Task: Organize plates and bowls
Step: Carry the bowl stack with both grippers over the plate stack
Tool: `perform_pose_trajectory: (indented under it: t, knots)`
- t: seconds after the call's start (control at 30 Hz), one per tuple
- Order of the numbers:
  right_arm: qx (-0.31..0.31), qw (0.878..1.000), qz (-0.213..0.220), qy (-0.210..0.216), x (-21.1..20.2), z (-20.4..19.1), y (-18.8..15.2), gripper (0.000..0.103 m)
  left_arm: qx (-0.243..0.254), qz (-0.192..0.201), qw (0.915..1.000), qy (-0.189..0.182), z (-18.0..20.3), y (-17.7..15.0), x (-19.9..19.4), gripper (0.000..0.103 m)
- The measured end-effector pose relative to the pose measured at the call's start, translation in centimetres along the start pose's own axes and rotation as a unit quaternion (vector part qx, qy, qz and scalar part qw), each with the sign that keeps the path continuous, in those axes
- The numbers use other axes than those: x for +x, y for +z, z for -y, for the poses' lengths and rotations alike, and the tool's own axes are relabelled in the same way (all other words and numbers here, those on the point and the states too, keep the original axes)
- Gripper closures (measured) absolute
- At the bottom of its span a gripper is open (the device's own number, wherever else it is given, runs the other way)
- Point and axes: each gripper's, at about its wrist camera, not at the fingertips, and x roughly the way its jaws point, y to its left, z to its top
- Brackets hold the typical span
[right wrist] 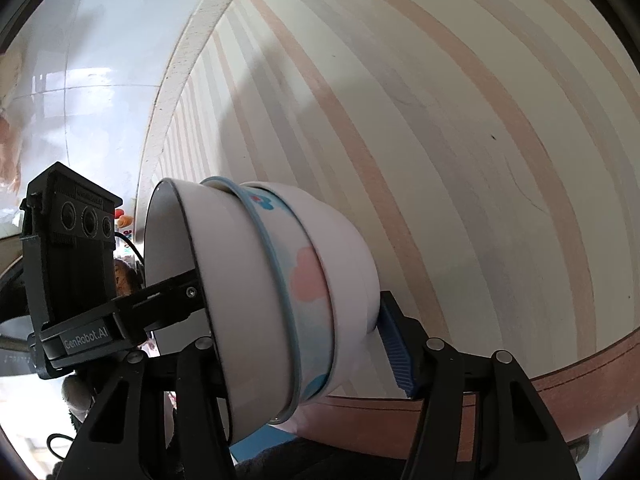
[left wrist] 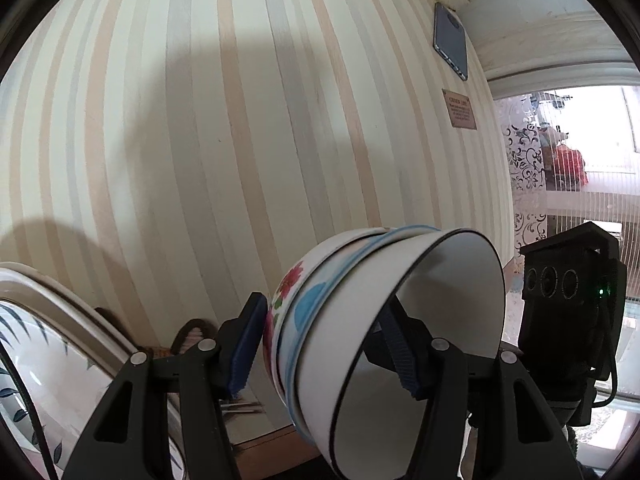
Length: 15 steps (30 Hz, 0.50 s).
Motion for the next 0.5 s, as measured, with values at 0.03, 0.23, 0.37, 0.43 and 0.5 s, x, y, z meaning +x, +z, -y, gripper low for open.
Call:
perform_pose_trajectory:
  t: [0.03,0.23,0.37,0.43,0.5]
  knots:
    - [-0.004,1.0,0.003,0.001,0.0,-0.2,0.1,0.043,-0.001,0.002,1.0,-0.001,0.0,0.0,-0.1,0.048]
    - [-0.029,1.0,0.006,-0.005,-0.4,-1.7,0.0,0.043,-0.006,0.021,0.9998,0.0,-0.6,-0.4,-2.2,0.048]
    - [-0.042,0.999,0.002,-0.003,-0.2,-3.2,0.1,0.043,-0.015,0.036,0.9992,0.002,-1.8,-1.0,-4.1,0.048]
    - [-0.051,0.999,-0.002,-0.002,0.0,-4.2,0.2,0.043,-0.025,0.047,0.9986,0.003,-2.6,-1.4,-5.2,0.048]
    - [-0.062,0.998,-0.008,0.001,0.3,-5.4,0.2,0.043,-0.034,0.057,0.9978,0.005,-3.3,-1.9,-6.1,0.048]
